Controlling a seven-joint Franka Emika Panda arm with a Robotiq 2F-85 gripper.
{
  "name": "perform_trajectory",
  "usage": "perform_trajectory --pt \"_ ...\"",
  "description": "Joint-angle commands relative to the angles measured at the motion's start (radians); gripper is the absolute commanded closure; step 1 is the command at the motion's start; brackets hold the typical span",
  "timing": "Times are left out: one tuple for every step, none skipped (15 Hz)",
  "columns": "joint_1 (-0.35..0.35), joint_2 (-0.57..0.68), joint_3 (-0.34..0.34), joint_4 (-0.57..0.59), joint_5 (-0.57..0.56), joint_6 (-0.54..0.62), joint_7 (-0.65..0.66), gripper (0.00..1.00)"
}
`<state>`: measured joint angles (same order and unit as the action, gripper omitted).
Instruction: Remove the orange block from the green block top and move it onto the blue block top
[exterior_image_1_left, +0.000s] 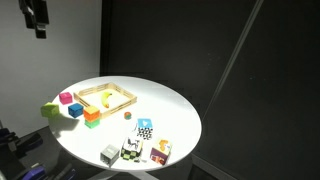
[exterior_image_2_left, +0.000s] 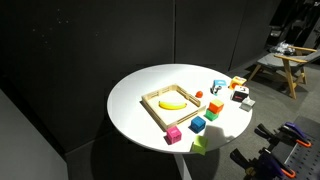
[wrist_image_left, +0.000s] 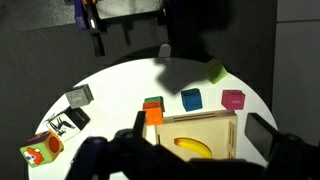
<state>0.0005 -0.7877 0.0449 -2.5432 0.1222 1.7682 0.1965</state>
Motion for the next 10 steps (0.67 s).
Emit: perform_trajectory --pt "0.002 0.064 0.02 0.026 0.033 0.079 0.006 0.0" --pt "0.004 0.086 0.027 0.031 0.037 0.109 0.01 0.0" --pt "0.004 0.107 0.035 0.033 0.037 0.141 0.013 0.0" --pt "0.005 0.131 0.04 0.038 0.039 0.172 0.018 0.0" --pt "0.004 0.154 0.045 0.043 0.04 0.199 0.025 0.0" --pt "0.003 0.175 0.051 0.045 0.039 0.231 0.032 0.0" --pt "0.003 0.202 0.055 0.051 0.036 0.257 0.036 0.0" --pt "0.003 0.224 0.057 0.054 0.032 0.28 0.038 0.0" --pt "0.004 0.249 0.057 0.057 0.025 0.303 0.031 0.0" --pt "0.004 0.271 0.057 0.06 0.021 0.321 0.03 0.0"
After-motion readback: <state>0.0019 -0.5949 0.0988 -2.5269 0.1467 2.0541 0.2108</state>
